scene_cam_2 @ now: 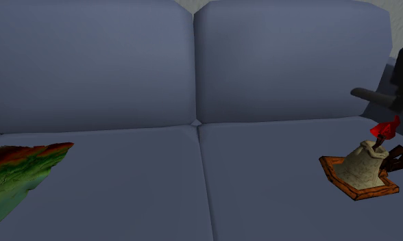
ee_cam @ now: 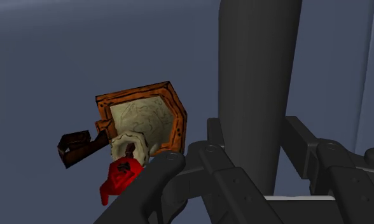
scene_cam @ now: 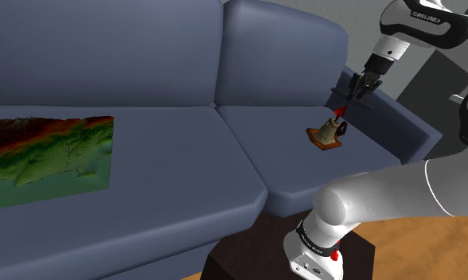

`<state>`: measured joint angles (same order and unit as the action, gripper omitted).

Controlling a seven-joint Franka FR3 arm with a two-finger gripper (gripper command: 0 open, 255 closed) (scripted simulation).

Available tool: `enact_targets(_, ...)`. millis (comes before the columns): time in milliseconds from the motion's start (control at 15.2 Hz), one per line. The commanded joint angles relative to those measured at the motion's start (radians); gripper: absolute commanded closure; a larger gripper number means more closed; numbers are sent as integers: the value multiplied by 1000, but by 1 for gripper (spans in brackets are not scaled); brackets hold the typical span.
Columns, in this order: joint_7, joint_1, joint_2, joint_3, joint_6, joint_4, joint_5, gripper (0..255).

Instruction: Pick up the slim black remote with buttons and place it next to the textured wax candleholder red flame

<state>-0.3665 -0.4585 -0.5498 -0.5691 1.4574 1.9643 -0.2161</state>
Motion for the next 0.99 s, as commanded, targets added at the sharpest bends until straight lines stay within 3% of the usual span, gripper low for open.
enact_targets(0,-49,-9,4,-38,-10,-20,-17,255)
enact_targets(462,-243,-13,76,-212,-20,-132,-52,255)
enact_targets(792,-400,14,173,-377,-19,-243,-37,255)
enact_targets(924,-394,8,161,-374,7,-208,-45,255)
